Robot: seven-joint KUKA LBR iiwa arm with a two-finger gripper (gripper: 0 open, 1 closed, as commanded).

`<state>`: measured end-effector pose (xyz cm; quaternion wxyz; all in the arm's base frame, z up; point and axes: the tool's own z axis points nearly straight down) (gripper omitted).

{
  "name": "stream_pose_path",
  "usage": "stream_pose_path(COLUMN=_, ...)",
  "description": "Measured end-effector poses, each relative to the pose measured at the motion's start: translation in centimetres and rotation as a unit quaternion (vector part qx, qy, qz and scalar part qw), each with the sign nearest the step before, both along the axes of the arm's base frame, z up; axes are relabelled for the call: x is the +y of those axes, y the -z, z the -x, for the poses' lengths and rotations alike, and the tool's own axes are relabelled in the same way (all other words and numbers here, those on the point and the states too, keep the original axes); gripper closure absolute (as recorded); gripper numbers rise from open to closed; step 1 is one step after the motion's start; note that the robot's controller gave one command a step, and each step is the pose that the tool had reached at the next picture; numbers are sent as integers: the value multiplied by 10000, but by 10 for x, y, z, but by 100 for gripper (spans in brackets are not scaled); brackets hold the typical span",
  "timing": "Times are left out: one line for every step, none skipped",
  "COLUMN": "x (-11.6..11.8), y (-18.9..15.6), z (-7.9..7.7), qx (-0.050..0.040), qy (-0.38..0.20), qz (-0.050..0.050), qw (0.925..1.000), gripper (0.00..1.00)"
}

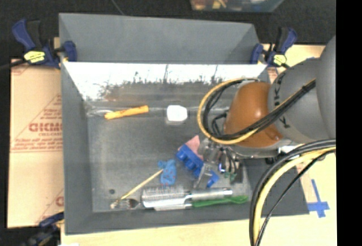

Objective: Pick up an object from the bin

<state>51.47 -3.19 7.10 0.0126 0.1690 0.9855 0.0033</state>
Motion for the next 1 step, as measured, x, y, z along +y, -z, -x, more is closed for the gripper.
stream_pose_path(x=6, y=0, z=-17, qx=79, qy=193, qz=4, qw=9998, gripper=100)
